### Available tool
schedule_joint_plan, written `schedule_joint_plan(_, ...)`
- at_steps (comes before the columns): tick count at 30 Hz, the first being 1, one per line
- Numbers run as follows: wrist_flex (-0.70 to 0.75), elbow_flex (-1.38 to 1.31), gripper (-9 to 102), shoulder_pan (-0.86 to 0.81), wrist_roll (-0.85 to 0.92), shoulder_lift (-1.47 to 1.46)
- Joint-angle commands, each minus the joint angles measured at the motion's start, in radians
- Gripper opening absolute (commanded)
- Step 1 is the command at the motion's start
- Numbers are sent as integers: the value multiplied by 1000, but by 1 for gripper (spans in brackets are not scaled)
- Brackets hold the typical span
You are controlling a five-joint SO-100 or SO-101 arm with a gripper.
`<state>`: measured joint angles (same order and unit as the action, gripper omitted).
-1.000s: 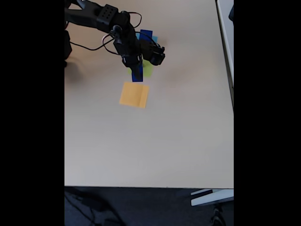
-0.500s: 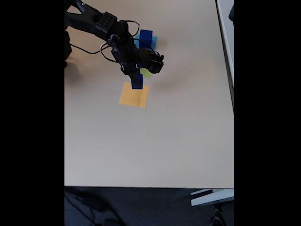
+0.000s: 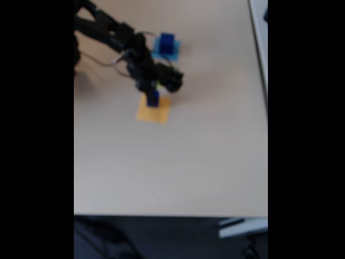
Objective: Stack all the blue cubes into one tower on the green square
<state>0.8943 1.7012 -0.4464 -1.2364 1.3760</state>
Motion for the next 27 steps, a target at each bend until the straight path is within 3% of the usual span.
schedule_joint_plan(1, -15, 2, 9, -12, -11, 55)
schedule_joint_plan(27, 0, -100, 8, -37, 44, 5)
